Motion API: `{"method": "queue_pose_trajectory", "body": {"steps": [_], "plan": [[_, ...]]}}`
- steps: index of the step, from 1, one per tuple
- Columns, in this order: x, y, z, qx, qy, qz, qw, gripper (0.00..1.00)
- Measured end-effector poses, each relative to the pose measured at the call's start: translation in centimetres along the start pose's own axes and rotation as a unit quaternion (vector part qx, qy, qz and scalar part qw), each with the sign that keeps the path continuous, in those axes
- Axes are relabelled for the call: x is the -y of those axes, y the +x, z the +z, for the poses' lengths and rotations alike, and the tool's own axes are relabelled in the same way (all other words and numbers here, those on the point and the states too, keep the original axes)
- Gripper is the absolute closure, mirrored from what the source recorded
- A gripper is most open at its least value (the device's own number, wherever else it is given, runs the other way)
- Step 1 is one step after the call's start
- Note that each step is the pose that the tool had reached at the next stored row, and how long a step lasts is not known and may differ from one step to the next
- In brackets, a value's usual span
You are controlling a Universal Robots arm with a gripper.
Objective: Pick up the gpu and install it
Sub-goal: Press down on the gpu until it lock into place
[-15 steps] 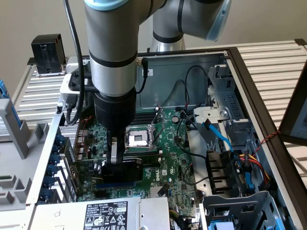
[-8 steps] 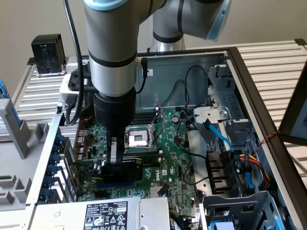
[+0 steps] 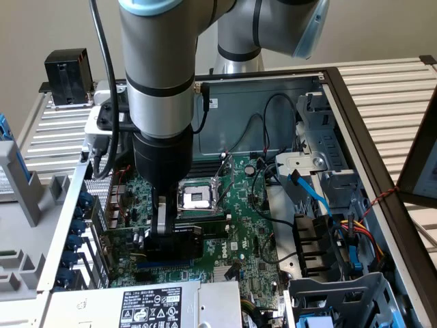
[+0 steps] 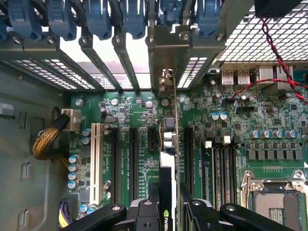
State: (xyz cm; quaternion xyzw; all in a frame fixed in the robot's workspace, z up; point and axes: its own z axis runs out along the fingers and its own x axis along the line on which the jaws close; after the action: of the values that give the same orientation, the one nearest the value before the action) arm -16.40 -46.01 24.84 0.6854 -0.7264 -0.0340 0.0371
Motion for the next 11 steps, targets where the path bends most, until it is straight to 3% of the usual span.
{"method": "queue_pose_trajectory", "body": {"steps": [11], "plan": [[-0.15, 0.01, 0.02, -0.0002, 0.0001, -0.002, 1.0, 0.74]]}}
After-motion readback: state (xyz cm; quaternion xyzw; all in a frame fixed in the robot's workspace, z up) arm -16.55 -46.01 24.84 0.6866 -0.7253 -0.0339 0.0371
